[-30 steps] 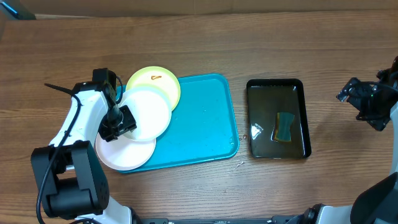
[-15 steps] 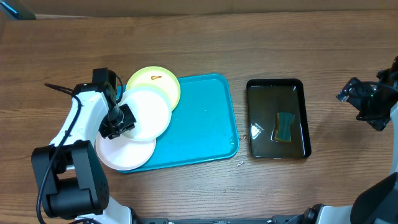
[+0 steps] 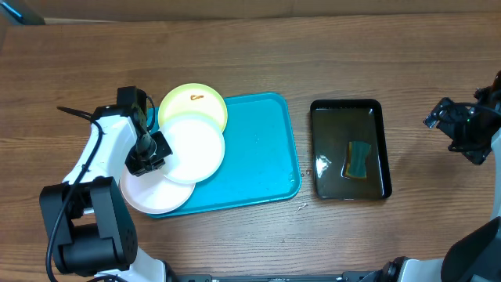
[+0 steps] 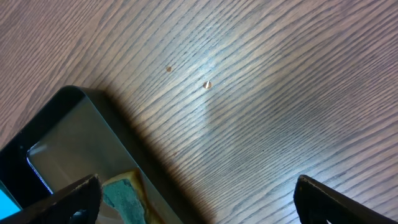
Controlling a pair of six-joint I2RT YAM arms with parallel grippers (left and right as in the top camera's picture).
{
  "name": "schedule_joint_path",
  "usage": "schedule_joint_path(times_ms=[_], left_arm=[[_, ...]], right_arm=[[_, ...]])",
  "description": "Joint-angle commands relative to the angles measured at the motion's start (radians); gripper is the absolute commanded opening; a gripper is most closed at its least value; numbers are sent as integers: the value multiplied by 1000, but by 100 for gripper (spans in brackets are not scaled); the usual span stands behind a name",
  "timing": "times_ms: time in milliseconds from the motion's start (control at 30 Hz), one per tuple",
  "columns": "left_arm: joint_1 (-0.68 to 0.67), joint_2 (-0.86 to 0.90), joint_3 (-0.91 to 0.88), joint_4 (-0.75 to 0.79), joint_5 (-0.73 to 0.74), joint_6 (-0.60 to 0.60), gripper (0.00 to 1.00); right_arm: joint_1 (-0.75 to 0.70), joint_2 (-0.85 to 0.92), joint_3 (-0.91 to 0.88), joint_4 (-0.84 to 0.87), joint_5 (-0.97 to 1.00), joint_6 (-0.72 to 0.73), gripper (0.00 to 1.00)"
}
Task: Clean dirty plates on tray and stack at the side
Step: 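Lift the white plate and carry it left off the tray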
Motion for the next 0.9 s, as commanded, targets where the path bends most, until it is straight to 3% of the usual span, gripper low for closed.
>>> schedule_joint_path(times_ms=[0, 300, 500, 700, 867], left_arm=[[-6, -17, -7, 3, 46, -6, 4], [-6, -23, 75, -22, 215, 32, 4], [13, -30, 212, -98, 219, 32, 4], [102, -31, 340, -129, 232, 32, 4], [233, -31, 400, -143, 335, 40, 4]], right_arm=[[-1, -4, 21, 3, 10, 3, 100], [-1, -4, 21, 3, 10, 3, 100], [-1, -4, 21, 3, 10, 3, 100], [-1, -4, 21, 3, 10, 3, 100], [-1, -4, 21, 3, 10, 3, 100]])
